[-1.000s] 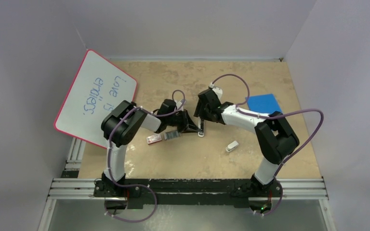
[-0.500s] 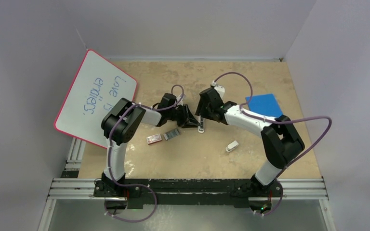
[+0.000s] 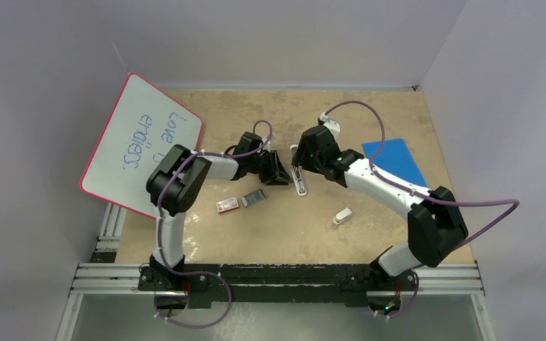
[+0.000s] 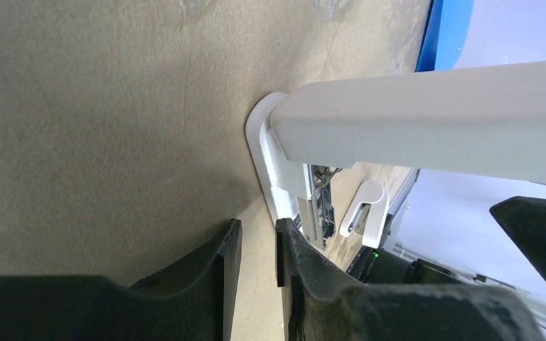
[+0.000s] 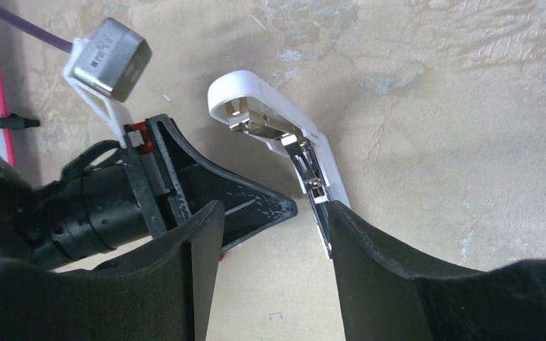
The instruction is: Load the staples into the stapler
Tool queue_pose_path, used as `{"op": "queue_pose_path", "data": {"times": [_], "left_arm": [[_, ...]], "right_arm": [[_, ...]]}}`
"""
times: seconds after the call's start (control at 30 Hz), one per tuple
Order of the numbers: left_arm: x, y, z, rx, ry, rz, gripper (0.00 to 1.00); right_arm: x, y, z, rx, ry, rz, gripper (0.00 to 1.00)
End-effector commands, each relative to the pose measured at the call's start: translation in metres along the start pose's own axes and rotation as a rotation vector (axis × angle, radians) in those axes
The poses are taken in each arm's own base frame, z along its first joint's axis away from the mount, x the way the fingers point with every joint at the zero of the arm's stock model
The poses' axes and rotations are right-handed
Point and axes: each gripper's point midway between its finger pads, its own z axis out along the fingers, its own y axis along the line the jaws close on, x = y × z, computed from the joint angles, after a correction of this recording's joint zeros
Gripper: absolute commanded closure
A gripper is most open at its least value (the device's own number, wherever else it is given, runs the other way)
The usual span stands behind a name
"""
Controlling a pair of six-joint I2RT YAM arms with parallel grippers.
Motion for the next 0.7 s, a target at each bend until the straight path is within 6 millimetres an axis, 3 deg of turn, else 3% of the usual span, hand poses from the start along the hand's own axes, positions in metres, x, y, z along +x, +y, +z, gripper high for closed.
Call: {"op": "queue_pose_path", "data": {"times": [0.0,0.17,0.33,0.43,0.67], "left_arm": [[-0.015,0.014,-0.016,-0.121,-0.079,0.069,0.76],[-0.026,-0.023,-0.047,-0.089,-0.141,0.201,0.74],[-0.014,-0.060,-0.078,-0.034,-0.162,0.330,0.64],[0.004,-0.063,-0.092,-0.038,-0.140,0.349,0.58],[0.025,-0.045,-0.126,-0.115,-0.193,0.388,0.55]], "right_arm": [[0.004,-0.006,-0.012,0.005,0.014,-0.016,0.42],[0.001,-0.035,-0.028,0.103,-0.018,0.012,0.43],[0.007,-0.084,-0.059,0.280,-0.066,0.143,0.38],[0.028,-0.113,-0.071,0.349,-0.057,0.213,0.30],[0.070,-0.158,-0.078,0.508,-0.015,0.337,0.30]]}}
